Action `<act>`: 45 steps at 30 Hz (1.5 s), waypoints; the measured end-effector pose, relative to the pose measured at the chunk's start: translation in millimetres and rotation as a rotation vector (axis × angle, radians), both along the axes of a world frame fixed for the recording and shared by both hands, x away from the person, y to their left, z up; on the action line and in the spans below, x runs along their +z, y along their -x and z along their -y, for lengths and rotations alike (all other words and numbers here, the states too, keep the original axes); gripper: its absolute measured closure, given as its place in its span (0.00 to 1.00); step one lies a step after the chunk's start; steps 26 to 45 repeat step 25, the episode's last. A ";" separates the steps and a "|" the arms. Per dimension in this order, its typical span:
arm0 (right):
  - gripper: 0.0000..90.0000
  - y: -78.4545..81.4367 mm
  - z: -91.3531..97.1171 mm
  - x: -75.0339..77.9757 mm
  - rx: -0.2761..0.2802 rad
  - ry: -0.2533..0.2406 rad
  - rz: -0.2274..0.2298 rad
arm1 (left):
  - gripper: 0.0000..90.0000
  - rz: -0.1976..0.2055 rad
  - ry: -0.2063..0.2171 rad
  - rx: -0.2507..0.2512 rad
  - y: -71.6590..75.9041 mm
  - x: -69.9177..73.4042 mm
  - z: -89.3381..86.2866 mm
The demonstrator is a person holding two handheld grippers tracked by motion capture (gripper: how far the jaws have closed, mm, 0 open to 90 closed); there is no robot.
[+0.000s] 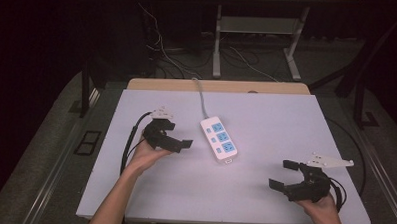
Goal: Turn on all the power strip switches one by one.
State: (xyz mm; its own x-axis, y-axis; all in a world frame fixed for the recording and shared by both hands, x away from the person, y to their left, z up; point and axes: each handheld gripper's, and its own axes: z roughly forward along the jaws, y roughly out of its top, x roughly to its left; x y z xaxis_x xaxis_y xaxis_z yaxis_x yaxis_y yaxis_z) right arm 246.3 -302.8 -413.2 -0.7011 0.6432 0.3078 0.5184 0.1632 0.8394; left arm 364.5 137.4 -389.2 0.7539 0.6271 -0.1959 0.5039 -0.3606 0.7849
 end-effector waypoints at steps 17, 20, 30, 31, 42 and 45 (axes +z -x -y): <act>0.01 0.2 -1.3 -0.7 -0.003 0.005 -0.011 | 0.00 0.058 0.093 0.064 63.5 -9.0 -32.2; 0.01 0.5 -1.9 -0.9 -0.001 0.005 -0.011 | 0.00 0.055 0.135 0.084 76.3 -14.3 -37.0; 0.01 0.6 -2.3 -1.1 0.001 0.006 -0.015 | 0.00 0.069 0.156 0.089 90.0 -16.8 -39.9; 0.01 0.6 -2.3 -1.1 0.001 0.006 -0.015 | 0.00 0.069 0.156 0.089 90.0 -16.8 -39.9; 0.01 0.6 -2.3 -1.1 0.001 0.006 -0.015 | 0.00 0.069 0.156 0.089 90.0 -16.8 -39.9; 0.01 0.6 -2.3 -1.1 0.001 0.006 -0.015 | 0.00 0.069 0.156 0.089 90.0 -16.8 -39.9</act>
